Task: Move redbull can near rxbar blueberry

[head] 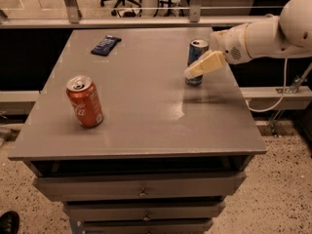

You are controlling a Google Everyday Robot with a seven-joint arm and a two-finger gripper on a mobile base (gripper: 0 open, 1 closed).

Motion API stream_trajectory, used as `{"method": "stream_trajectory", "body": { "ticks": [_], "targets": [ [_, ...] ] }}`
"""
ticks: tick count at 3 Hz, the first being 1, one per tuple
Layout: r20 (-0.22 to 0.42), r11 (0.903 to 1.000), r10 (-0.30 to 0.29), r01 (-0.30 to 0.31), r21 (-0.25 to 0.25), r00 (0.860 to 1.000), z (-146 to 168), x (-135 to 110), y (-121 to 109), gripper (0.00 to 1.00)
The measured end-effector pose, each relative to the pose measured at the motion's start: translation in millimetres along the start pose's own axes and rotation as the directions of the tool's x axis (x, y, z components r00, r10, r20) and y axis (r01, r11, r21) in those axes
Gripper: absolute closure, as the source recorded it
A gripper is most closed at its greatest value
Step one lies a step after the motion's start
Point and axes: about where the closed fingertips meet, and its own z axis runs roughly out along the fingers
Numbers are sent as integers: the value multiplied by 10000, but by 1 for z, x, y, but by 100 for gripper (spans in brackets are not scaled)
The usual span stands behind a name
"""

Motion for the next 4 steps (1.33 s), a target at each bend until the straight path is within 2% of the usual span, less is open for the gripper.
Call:
{"method": "stream_trajectory", "body": {
  "ticks": [1,2,3,4],
  "targets": [
    [361,9923,1006,-977,-759,9943,22,-5,13,23],
    [647,9847,1347,-1263,-1198,9888,31,-15,23,47],
    [1332,9885,1021,-856,-1243,9858,26,-48,21,70],
    [1416,9890,960,-784,-1254,9853,27,-52,21,93]
  ]
}}
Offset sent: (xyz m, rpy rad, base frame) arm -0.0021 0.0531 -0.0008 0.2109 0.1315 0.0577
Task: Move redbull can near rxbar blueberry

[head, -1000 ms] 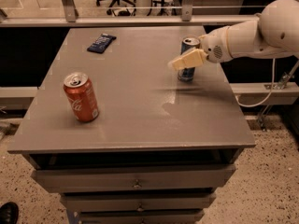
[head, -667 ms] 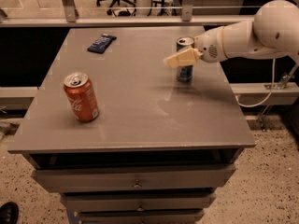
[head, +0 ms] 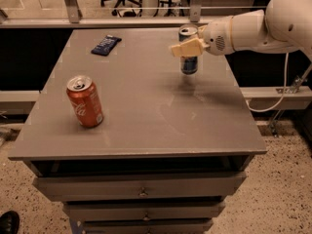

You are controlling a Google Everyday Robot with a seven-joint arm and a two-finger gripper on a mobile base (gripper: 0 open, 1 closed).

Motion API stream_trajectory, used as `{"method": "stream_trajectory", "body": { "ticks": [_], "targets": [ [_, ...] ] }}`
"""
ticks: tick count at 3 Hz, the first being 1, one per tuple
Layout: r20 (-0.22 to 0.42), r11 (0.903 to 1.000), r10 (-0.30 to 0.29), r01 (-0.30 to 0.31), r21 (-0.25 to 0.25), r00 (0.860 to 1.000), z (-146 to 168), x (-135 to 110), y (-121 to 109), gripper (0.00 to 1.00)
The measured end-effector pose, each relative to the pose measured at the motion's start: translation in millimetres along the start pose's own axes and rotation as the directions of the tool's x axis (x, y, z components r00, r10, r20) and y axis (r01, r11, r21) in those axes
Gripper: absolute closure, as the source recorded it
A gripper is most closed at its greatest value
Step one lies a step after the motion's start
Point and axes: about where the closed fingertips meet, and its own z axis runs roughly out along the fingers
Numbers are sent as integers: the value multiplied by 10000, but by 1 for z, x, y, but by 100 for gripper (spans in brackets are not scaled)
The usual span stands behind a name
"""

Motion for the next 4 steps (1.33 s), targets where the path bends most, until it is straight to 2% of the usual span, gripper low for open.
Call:
{"method": "stream_trajectory", "body": {
  "ticks": [1,2,3,4],
  "targets": [
    [-1,10000,-1,1,-33,10000,2,0,1,100],
    [491,9998,-141,135,118,9987,15,-5,0,100],
    [1248,9979,-616,590,251,9903,40,-38,-19,100],
    [1683,9952,-966,927,310,9810,71,-72,-43,100]
  ]
}}
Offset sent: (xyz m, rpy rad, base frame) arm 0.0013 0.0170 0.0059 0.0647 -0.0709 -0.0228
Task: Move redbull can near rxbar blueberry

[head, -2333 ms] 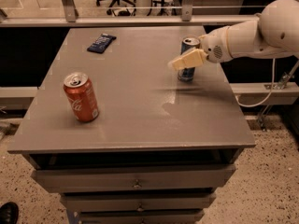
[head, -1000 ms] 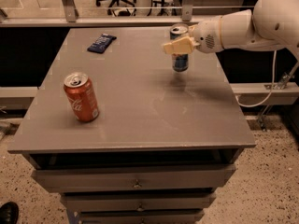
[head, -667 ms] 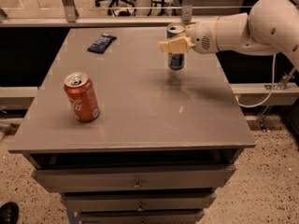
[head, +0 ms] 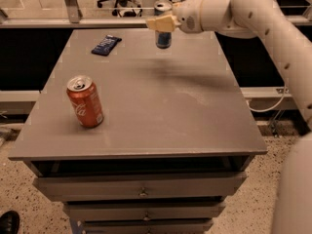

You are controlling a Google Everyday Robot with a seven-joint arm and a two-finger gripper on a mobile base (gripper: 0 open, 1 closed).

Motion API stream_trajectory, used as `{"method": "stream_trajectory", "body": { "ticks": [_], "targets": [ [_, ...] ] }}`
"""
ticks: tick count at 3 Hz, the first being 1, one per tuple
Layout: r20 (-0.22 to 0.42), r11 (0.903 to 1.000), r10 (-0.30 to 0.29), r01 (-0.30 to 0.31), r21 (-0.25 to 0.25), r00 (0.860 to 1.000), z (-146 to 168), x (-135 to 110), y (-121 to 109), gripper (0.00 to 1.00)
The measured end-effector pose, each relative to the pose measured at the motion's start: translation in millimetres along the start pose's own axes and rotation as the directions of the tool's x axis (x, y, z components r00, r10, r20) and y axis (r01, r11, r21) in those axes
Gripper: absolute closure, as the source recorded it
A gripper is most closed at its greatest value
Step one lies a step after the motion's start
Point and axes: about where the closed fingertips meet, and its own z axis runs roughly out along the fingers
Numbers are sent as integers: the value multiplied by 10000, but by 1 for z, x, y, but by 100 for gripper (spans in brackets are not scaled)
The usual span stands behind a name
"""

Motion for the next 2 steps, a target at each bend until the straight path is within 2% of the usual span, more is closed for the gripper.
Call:
{"method": "stream_trajectory", "body": {
  "ticks": [1,2],
  "targets": [
    [434,9998,-112,119,-164,9990,47,-36,-20,100],
    [461,9996,-92,104,-266,9989,83,-49,-16,100]
  ]
}}
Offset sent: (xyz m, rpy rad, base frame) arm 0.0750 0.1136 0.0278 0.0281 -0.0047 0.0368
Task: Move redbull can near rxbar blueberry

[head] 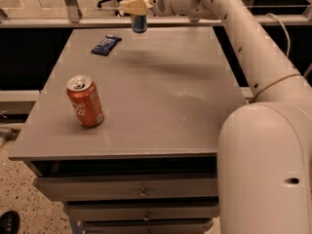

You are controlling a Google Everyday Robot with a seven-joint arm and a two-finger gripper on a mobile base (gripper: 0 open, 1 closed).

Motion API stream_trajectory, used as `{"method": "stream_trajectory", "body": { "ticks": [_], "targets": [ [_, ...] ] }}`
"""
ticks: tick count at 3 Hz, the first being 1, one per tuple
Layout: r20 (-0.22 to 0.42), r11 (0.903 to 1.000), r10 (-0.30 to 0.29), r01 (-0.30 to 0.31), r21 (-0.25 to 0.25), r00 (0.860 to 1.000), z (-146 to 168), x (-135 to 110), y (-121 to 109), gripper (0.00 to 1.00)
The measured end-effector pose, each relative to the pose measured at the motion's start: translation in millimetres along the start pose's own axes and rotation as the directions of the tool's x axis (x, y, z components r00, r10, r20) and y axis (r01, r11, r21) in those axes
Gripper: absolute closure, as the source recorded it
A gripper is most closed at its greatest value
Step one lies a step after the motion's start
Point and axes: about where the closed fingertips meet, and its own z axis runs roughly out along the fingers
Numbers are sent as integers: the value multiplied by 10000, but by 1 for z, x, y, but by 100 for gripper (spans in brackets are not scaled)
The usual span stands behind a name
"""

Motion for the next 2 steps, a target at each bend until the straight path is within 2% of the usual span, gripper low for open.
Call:
{"method": "stream_trajectory", "body": {
  "ticks": [1,2],
  "targets": [
    [-360,9999,-24,27,98,9993,31,5,10,100],
    [-817,9996,293,-288,72,9962,67,37,26,100]
  ]
}}
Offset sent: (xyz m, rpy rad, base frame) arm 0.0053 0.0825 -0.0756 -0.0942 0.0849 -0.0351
